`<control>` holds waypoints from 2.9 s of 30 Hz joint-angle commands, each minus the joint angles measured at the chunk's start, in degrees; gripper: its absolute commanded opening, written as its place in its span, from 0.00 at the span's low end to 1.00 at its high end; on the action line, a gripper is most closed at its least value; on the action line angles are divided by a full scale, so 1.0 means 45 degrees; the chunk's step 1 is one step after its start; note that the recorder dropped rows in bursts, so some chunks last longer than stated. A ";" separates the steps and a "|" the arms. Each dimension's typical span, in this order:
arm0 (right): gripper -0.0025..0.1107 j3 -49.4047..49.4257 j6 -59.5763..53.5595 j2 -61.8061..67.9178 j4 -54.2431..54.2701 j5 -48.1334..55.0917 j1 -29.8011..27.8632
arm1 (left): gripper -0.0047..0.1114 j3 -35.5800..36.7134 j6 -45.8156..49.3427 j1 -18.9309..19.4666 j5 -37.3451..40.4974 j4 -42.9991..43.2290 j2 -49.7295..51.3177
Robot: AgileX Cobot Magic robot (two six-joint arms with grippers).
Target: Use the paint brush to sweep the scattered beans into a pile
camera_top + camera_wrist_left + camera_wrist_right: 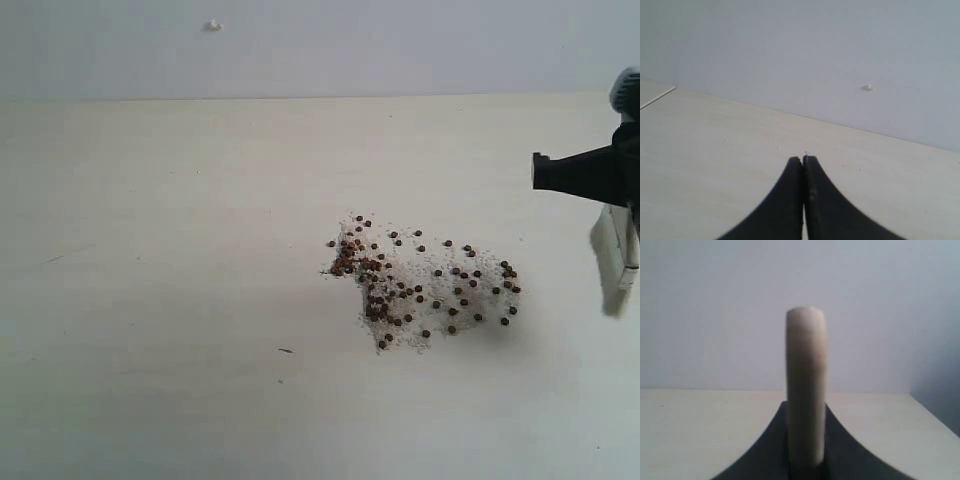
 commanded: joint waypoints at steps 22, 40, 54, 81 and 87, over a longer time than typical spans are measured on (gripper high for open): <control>0.02 -0.1024 0.2711 -0.0074 -0.5655 0.4487 -0.4017 | 0.04 0.0033 0.0037 0.0054 -0.0047 -0.0095 -0.0059; 0.02 -0.0456 0.6127 0.3006 -0.7325 0.2094 -0.4756 | 0.04 0.0033 0.0037 0.0054 -0.0047 -0.0095 -0.0059; 0.02 -0.0597 1.0686 0.4970 -1.0554 0.1166 -0.4729 | 0.04 0.0033 0.0153 0.0054 -0.0046 -0.0095 -0.0059; 0.02 -0.1242 1.3442 0.3844 -1.2071 0.1372 -0.4729 | 0.04 0.0033 0.0179 0.0054 -0.0046 -0.0095 -0.0059; 0.02 -0.1242 1.1932 0.2485 -1.1861 0.2383 -0.4729 | 0.04 0.0033 0.0179 0.0054 -0.0046 -0.0095 -0.0059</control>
